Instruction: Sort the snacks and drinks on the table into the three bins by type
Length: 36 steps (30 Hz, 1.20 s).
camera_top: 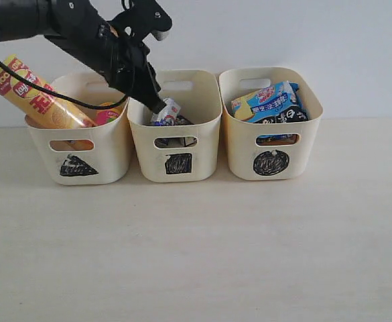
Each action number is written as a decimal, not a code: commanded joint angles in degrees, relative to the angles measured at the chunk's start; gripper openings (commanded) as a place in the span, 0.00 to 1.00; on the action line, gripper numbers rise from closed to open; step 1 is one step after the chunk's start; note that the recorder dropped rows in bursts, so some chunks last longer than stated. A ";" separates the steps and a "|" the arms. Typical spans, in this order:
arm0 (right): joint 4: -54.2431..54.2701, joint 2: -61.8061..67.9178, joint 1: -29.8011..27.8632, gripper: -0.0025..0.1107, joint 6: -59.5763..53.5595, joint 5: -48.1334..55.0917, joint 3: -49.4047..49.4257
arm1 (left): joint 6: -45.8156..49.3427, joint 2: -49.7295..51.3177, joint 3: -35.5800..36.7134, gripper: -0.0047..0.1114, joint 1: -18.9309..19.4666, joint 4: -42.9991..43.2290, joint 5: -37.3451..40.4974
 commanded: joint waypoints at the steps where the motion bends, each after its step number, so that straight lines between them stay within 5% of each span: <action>1: -0.40 -0.29 -0.09 0.02 -0.21 -0.50 -0.02 | -14.99 -3.45 -0.21 0.08 0.25 11.64 16.95; 6: -0.40 -0.29 -0.09 0.02 -0.21 -0.50 -0.02 | -22.67 -6.71 0.19 0.08 0.68 19.21 35.30; 27: -0.40 -0.29 -0.09 0.02 -0.21 -0.50 -0.02 | -30.95 -36.25 30.30 0.08 0.68 17.92 27.60; 34: -0.40 -0.29 -0.09 0.02 -0.21 -0.50 -0.02 | -30.53 -50.59 40.73 0.08 0.68 8.48 16.90; 36: -0.40 -0.29 -0.09 0.02 -0.21 -0.50 -0.02 | -28.69 -54.32 42.25 0.08 0.68 8.48 19.49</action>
